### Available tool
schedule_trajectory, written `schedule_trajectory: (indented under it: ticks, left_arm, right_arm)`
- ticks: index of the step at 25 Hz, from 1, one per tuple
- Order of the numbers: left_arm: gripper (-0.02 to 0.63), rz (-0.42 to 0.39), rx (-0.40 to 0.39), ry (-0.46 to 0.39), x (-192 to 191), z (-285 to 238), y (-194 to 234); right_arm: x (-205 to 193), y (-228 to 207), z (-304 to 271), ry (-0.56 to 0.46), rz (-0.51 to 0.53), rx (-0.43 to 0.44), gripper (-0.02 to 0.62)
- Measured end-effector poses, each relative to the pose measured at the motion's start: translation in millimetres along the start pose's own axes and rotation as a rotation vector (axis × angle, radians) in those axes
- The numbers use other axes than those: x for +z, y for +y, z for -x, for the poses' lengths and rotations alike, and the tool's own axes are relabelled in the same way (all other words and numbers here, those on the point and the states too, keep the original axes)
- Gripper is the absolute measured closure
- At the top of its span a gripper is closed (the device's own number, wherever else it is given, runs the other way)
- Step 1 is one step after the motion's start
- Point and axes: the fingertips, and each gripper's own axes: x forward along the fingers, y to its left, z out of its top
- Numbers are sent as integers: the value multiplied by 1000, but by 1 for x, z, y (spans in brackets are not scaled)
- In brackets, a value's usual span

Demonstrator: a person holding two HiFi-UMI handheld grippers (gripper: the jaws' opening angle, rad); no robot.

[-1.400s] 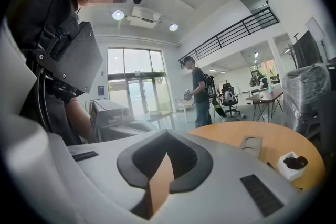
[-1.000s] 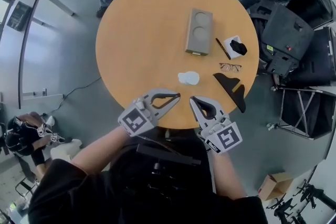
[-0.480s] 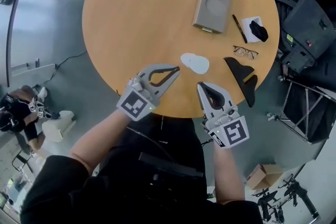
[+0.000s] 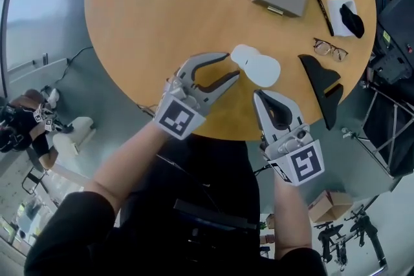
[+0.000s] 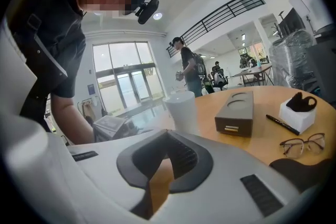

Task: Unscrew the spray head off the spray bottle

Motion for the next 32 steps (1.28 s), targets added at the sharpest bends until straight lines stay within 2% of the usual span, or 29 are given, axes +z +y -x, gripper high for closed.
schedule_trajectory:
  ticks: [4, 7, 13, 24, 27, 32]
  left_arm:
    - [337, -9, 6, -5, -18, -20, -2]
    - [277, -5, -22, -11, -25, -31, -7]
    - [232, -65, -70, -14, -30, -56, -19]
    - [237, -39, -73, -1, -31, -92, -19]
    - [297, -51, -62, 19, -32, -97, -17]
    - [305, -31, -113, 35, -29, -91, -21]
  right_arm:
    - [-24, -14, 3, -5, -23, 1, 594]
    - [-37, -18, 5, -14, -44, -4, 594]
    - [-50, -30, 14, -19, -42, -16, 594]
    - [-58, -39, 22, -32, -53, -29, 594]
    - [-58, -38, 23, -35, -56, -28, 594]
    - [-52, -36, 25, -41, -53, -29, 594]
